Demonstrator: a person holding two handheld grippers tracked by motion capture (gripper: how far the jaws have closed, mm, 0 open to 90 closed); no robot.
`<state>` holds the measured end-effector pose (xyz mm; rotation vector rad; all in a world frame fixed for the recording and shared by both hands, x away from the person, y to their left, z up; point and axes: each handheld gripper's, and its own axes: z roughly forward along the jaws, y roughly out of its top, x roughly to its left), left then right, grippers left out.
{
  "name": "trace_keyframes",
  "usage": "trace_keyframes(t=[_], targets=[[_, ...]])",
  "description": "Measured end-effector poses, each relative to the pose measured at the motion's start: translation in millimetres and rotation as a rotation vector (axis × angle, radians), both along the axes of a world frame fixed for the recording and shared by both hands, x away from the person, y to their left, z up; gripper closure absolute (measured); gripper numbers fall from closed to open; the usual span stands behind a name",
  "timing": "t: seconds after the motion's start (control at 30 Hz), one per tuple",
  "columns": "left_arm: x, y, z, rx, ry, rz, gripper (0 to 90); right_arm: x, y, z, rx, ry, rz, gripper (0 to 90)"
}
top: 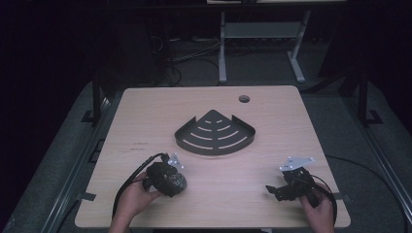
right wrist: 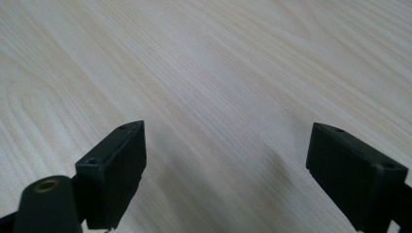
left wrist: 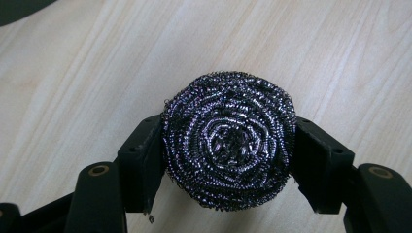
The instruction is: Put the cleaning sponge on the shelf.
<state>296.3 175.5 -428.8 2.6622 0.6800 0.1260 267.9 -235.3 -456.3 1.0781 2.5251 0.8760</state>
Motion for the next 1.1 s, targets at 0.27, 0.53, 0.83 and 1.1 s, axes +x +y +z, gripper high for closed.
trace_keyframes(t=[0.27,0.53,0.83,1.1], targets=[[3.8,-2.7,8.4,-0.009,-0.011,0.001,34.2,-0.2,-0.3,0.1,0.006,0.002,-0.008,14.1],[10.8,-5.8,16.4,-0.017,-0.012,0.005,34.2,0.3,-0.1,-0.4,0.001,0.0,-0.002,14.1],[22.9,-12.0,25.1,-0.039,-0.004,0.0,34.1,-0.2,0.1,-0.1,0.004,-0.001,0.0,14.0],[31.4,-16.7,28.0,-0.045,0.004,0.0,34.2,0.2,0.3,-0.2,0.004,-0.001,0.003,14.0]])
